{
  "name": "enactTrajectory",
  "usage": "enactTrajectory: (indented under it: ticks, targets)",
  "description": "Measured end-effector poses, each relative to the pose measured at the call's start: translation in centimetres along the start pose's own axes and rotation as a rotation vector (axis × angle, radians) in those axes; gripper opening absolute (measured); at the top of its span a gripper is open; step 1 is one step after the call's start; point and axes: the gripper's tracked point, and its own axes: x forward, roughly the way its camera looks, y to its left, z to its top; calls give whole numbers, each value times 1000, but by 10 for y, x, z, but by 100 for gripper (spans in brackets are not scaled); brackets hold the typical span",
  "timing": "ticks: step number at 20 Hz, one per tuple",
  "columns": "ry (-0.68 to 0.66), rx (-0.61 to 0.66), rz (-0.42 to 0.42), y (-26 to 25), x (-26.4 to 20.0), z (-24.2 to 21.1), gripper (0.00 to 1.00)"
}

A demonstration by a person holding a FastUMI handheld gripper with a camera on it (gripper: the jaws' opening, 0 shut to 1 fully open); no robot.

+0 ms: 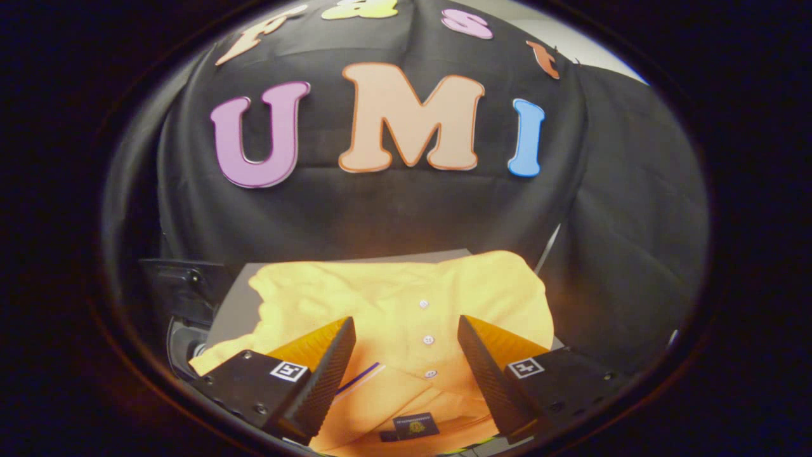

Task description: Put the clothes into the washing machine and then close the washing machine lid.

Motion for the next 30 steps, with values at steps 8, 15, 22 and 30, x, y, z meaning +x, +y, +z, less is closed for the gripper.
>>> enactTrajectory:
  ticks: [8, 15, 22, 30]
  targets:
    - [39, -16, -14, 7, 10, -19, 54]
    - [21, 34, 102, 22, -12, -21, 4]
    - [-93, 216, 213, 24, -49, 27, 1]
    - [-183, 273, 241, 47, -118, 83, 1]
